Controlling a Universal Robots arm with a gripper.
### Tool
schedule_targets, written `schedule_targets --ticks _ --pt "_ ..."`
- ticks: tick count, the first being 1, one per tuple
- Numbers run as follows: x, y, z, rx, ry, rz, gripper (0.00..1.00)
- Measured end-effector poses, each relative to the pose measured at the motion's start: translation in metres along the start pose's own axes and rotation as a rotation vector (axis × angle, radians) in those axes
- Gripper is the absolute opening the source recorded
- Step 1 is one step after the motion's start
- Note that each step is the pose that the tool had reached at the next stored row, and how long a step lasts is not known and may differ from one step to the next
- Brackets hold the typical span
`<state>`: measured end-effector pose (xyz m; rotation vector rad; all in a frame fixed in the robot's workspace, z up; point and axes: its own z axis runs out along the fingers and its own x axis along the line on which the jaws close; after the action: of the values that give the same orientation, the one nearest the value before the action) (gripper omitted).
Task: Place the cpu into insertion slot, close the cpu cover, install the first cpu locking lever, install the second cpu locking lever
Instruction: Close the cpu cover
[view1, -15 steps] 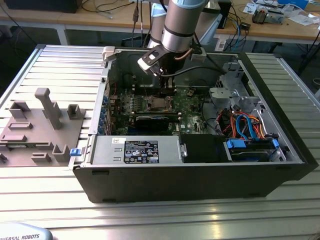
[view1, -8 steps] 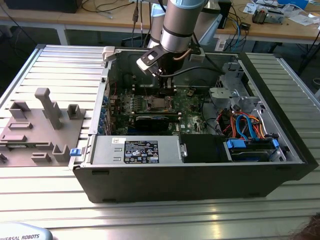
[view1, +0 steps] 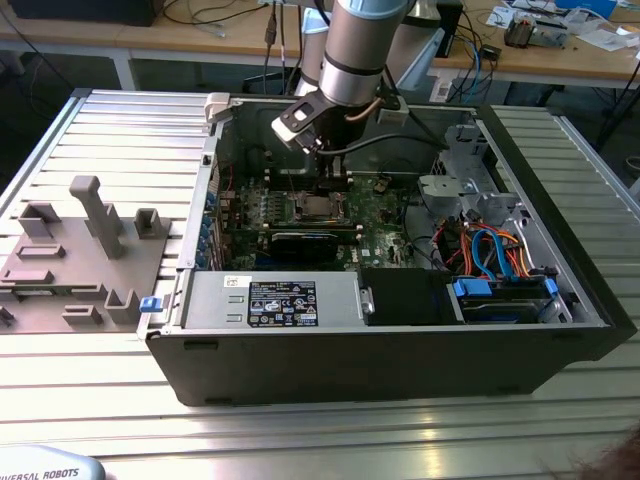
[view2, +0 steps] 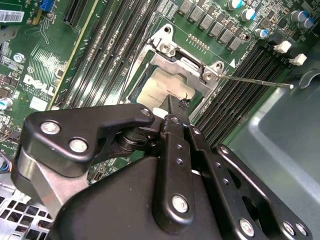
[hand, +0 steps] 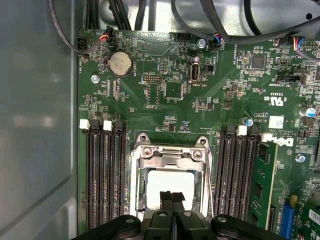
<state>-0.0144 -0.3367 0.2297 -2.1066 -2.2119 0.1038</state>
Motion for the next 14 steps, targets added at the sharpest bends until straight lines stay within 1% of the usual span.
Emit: schedule_targets --ticks 8,11,14 --pt "0.0001 -0.0020 0.0016 0.0000 0.0000 0.000 0.11" --pt "0.0001 -0.0034 0.0036 0.0000 0.0000 0.000 0.11" --pt "-0.0001 -0.0055 0.0071 0.0000 -0.0003 -0.003 0.11"
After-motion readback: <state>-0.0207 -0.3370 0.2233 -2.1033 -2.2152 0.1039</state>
